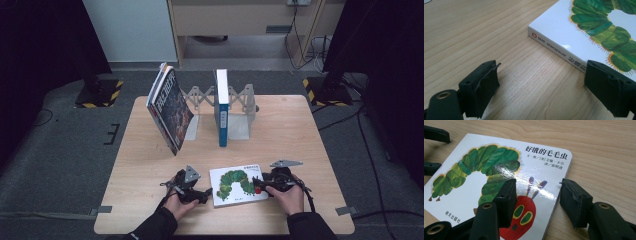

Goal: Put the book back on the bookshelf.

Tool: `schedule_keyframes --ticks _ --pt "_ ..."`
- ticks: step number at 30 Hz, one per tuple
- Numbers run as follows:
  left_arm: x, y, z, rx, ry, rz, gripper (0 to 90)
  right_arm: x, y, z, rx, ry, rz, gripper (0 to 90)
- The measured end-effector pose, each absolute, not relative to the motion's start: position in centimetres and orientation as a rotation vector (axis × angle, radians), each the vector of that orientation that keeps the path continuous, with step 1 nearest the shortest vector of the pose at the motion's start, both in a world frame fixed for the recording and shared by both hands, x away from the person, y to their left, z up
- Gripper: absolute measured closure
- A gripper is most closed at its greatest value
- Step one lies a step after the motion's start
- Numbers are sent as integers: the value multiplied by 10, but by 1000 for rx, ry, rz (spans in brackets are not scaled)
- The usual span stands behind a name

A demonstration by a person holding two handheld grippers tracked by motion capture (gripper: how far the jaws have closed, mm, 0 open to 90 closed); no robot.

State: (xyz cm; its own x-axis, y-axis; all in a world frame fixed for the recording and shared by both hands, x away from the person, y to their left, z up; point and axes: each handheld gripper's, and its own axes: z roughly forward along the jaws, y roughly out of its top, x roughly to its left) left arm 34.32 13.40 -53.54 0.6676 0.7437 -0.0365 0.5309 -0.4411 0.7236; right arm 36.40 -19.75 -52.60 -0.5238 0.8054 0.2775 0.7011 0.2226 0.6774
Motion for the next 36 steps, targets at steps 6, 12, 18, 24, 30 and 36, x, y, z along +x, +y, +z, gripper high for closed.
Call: schedule_keyframes --ticks 6,12,18,24,30,36 --pt "345 134 -536 2169 982 369 41 363 -200 -523 1477 2333 1226 461" --pt "347 134 -536 2173 996 371 6 362 -203 -518 1501 2302 1294 461" --pt "347 134 -536 2177 991 369 6 360 -204 -508 1457 2211 1433 444" --pt "347 134 -536 2178 989 368 4 359 -203 -498 1424 2130 1580 445" --pt "347 134 -536 2178 985 367 3 360 -200 -494 1414 2092 1643 425" --pt "347 134 -536 2178 983 366 2 358 -199 -492 1418 2067 1714 424"
